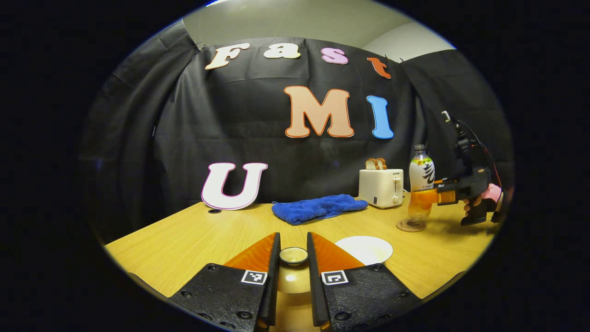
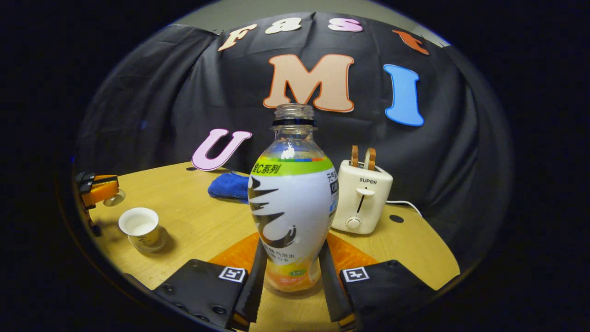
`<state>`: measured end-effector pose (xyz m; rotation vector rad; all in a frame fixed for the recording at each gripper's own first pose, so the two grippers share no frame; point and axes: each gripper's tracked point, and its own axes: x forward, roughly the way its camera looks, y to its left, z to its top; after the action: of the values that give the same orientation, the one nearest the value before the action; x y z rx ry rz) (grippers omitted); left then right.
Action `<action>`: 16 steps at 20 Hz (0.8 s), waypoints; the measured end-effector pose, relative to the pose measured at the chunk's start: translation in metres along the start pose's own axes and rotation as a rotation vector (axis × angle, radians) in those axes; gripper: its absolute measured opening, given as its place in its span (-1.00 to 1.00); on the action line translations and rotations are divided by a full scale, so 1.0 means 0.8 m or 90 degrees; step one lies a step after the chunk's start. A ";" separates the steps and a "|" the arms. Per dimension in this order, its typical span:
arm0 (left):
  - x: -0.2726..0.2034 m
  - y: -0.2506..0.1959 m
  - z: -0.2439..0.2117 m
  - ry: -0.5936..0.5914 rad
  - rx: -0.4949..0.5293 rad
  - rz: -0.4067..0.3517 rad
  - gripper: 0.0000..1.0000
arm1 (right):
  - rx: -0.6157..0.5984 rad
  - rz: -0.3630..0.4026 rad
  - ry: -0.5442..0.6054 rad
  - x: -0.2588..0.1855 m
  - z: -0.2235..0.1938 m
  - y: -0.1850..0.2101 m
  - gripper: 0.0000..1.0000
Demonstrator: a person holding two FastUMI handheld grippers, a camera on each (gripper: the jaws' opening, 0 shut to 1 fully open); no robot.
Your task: Open the teacup lid with one hand, grasp the water bottle and pour water into the teacup with the other hand; after pouring, place the water bottle on the coaster and then close the teacup lid.
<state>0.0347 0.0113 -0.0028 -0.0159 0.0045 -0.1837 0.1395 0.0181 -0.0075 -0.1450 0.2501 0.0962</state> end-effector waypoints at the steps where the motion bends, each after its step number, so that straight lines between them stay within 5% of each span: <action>1: 0.000 0.000 0.000 0.000 0.000 0.000 -0.43 | 0.014 0.004 0.002 0.003 -0.007 -0.002 0.25; 5: 0.000 0.000 0.000 0.000 0.000 0.000 -0.43 | 0.034 0.012 0.010 0.015 -0.021 -0.005 0.21; 10: 0.000 0.000 0.000 0.000 0.000 0.000 -0.44 | 0.030 0.022 0.008 0.015 -0.023 0.003 0.52; 11: 0.000 0.000 0.000 0.000 0.000 0.000 -0.44 | 0.029 0.022 0.008 0.016 -0.025 0.002 0.45; 14: 0.001 0.000 0.000 0.000 0.000 0.000 -0.43 | 0.036 0.018 0.012 0.014 -0.031 -0.003 0.92; 16: 0.000 0.000 0.000 0.000 0.000 -0.001 -0.43 | 0.045 0.024 0.018 0.010 -0.038 -0.003 0.76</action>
<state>0.0345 0.0111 -0.0029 -0.0164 0.0047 -0.1850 0.1399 0.0119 -0.0382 -0.0720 0.2842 0.1224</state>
